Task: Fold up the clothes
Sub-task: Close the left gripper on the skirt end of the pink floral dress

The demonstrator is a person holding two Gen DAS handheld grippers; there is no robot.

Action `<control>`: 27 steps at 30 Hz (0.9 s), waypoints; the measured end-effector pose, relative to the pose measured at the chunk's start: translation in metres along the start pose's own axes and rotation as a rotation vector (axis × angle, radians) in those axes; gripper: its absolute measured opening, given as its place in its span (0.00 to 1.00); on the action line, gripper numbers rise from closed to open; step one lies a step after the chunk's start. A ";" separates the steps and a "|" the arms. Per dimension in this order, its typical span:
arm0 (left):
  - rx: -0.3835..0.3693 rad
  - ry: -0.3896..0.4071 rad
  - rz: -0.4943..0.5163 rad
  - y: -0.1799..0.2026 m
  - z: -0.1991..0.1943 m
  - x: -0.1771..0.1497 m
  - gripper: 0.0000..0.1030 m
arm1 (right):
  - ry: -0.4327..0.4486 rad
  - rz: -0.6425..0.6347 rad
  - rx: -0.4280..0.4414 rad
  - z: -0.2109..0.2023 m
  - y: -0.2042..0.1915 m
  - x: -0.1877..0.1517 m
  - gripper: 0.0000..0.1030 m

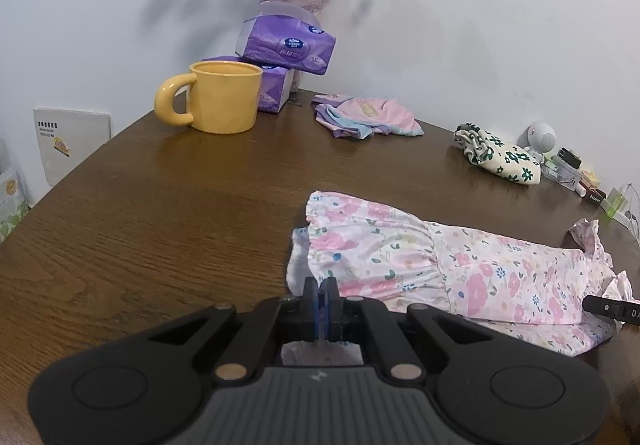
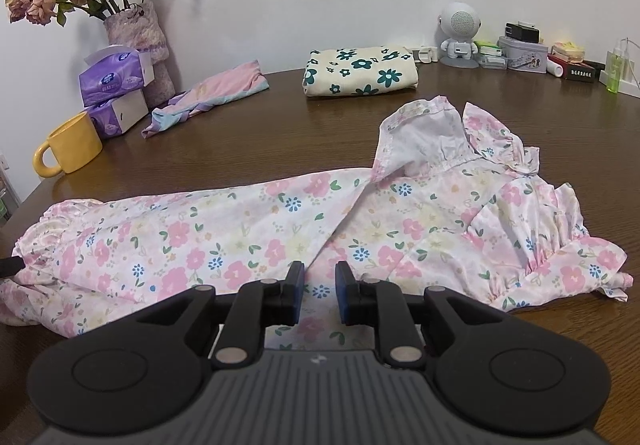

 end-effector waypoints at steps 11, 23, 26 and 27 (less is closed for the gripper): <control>-0.005 -0.026 0.023 0.005 0.001 -0.004 0.08 | 0.002 -0.008 -0.003 0.000 -0.001 -0.001 0.17; -0.022 -0.026 -0.001 0.006 0.001 0.004 0.21 | 0.023 0.000 0.024 -0.005 -0.002 0.002 0.19; -0.024 -0.044 -0.015 0.002 0.005 0.002 0.14 | 0.029 0.002 0.031 -0.007 -0.002 0.002 0.20; -0.021 -0.041 -0.010 0.002 0.005 0.001 0.09 | 0.031 0.003 0.034 -0.007 -0.002 0.003 0.20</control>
Point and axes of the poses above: each gripper's, at about its wrist camera, not at the fingertips, and z roughly the way its jaws point, y to its right, x to its top, the point moved 4 cm from there along z, roughly the way its jaws point, and after that the axes turned 2 degrees about z, right-handed, at the moved point
